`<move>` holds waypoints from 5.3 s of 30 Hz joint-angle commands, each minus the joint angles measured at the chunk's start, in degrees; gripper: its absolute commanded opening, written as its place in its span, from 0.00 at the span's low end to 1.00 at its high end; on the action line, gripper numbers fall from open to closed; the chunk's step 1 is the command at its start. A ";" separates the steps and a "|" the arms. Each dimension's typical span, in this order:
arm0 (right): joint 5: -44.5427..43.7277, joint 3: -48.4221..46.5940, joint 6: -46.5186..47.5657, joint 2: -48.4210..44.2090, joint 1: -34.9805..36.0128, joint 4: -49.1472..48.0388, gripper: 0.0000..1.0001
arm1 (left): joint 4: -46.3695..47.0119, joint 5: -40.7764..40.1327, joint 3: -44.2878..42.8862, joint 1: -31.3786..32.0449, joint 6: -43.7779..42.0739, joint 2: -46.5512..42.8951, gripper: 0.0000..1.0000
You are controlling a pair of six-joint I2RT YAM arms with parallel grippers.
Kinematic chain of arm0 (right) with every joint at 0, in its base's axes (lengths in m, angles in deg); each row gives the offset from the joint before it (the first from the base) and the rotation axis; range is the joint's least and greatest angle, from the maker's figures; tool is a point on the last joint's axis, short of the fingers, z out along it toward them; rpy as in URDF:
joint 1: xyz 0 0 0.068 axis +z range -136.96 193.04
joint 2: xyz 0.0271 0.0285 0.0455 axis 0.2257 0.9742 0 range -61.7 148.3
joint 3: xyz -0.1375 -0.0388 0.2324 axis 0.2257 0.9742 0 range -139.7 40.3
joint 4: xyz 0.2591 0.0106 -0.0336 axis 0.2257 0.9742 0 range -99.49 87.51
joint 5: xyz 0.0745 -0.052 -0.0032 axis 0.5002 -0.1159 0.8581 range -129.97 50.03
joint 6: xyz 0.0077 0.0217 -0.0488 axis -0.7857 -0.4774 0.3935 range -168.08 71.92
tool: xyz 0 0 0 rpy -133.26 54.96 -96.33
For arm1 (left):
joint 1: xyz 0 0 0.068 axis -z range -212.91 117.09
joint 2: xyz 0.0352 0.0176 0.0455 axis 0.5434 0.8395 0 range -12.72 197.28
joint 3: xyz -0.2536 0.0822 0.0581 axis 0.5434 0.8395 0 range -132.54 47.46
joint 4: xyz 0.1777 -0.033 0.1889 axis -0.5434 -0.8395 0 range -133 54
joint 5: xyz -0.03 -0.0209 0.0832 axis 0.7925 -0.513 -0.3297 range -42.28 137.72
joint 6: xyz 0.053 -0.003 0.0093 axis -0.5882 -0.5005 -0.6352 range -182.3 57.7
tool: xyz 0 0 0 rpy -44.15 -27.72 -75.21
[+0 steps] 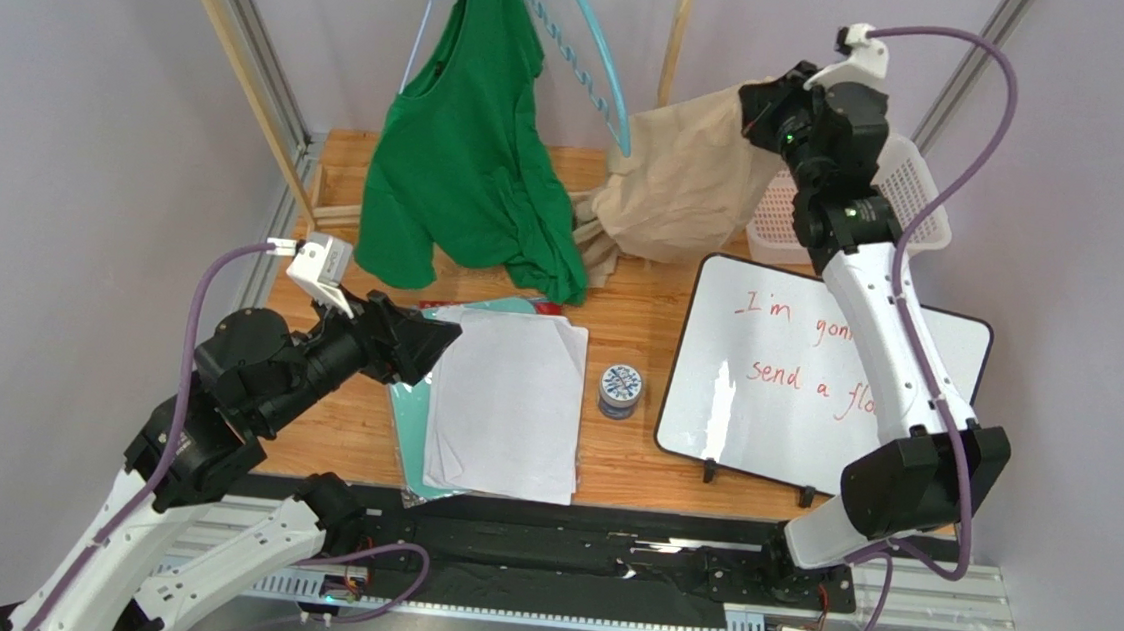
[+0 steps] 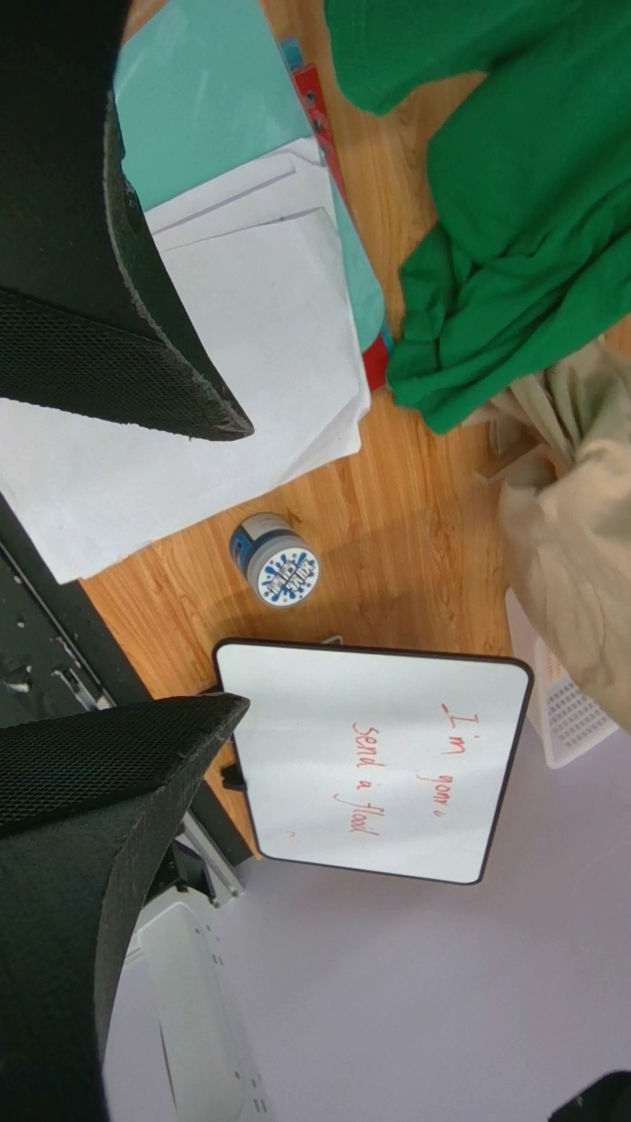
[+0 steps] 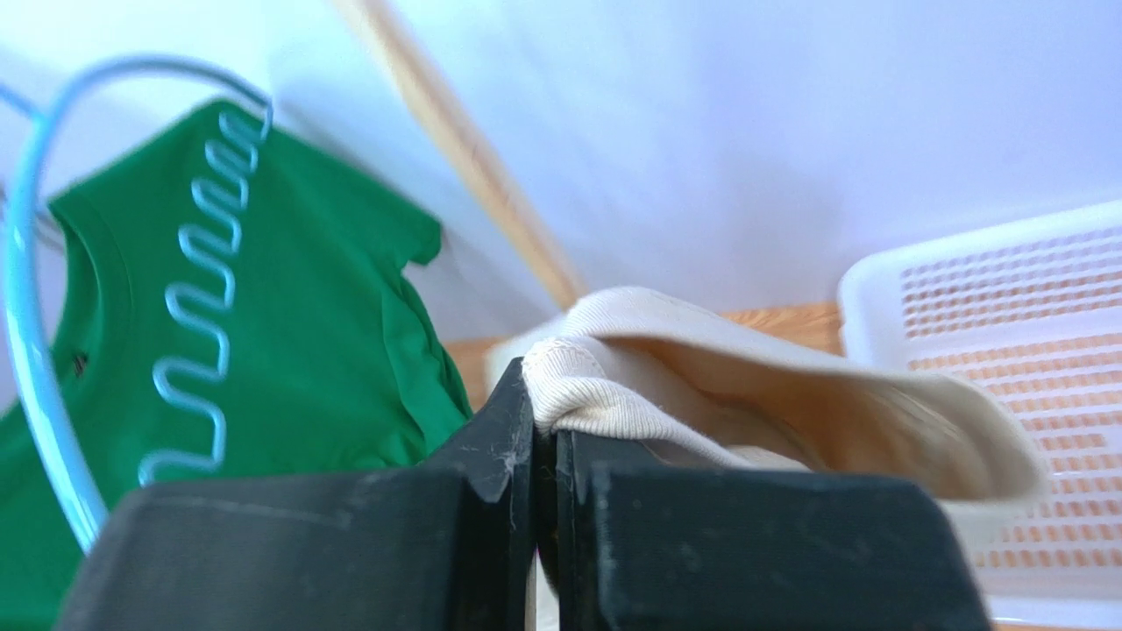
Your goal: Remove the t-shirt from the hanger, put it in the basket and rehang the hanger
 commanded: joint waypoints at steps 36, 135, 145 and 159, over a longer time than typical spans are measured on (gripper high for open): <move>1.72 -46.48 -6.57 29.61 -22.18 -17.55 0.00 | 6.34 0.21 1.63 0.04 -5.42 9.45 0.75; -9.72 0.15 3.19 -8.69 1.10 40.13 1.00 | -12.10 -1.63 -17.60 -2.06 -4.27 15.85 0.79; 3.38 18.21 1.08 -24.61 13.76 27.02 0.99 | -5.79 15.50 -35.89 -22.98 -6.56 31.32 0.80; 5.85 22.35 4.14 -26.20 16.23 25.61 0.98 | 2.73 25.70 -50.14 -40.48 -9.63 51.54 0.81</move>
